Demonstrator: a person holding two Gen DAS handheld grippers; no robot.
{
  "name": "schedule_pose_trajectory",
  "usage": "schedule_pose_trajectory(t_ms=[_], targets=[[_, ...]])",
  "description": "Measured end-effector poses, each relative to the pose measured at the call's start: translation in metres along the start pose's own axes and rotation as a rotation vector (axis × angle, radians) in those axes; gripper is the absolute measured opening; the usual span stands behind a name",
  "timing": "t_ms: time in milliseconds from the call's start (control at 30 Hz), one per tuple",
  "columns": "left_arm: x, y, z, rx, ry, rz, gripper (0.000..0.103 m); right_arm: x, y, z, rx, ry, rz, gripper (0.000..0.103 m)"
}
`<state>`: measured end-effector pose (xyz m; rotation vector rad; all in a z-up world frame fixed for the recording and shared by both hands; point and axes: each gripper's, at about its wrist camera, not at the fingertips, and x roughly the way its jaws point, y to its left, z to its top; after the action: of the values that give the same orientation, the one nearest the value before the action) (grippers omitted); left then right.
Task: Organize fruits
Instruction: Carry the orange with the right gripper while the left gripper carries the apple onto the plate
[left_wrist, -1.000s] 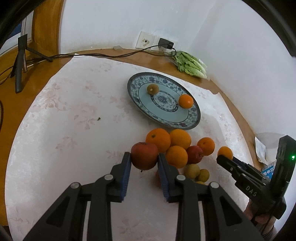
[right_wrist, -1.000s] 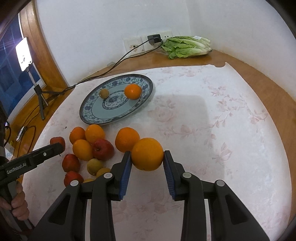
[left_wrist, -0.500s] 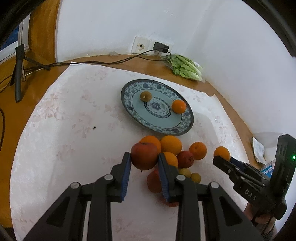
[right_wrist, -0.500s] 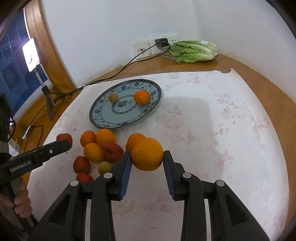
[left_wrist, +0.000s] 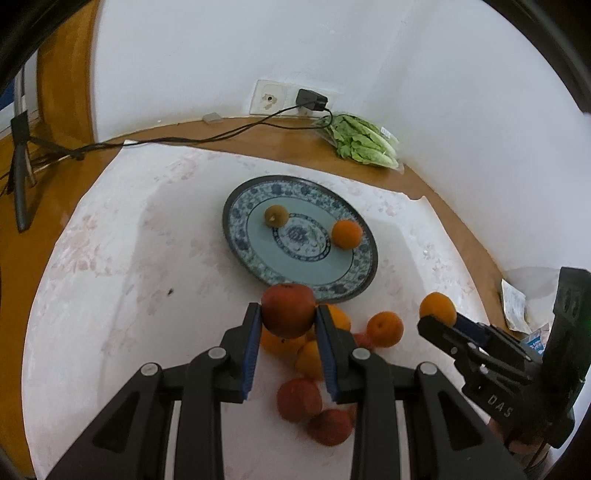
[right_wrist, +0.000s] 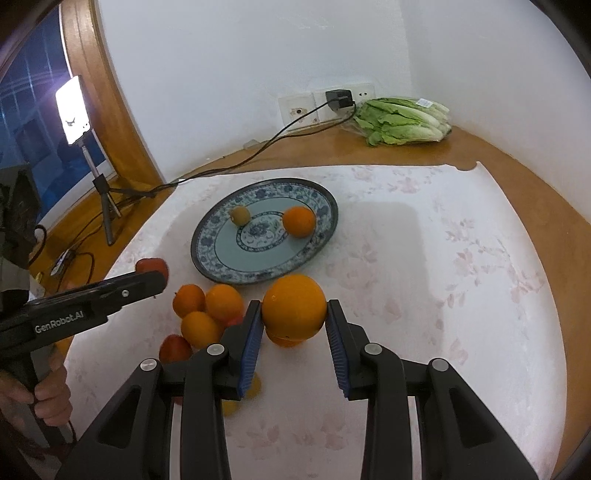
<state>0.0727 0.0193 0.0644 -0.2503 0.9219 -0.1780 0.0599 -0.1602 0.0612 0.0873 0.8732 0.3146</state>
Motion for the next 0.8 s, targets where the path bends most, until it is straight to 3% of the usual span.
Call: schedule_pose_trajectory(t_ms=[800], targets=[[0.070,-0.006,0.042,0.058,0.044,0.028,0.030,0.059,0.014,0.043,-0.071,0.042,0.047,0.035]])
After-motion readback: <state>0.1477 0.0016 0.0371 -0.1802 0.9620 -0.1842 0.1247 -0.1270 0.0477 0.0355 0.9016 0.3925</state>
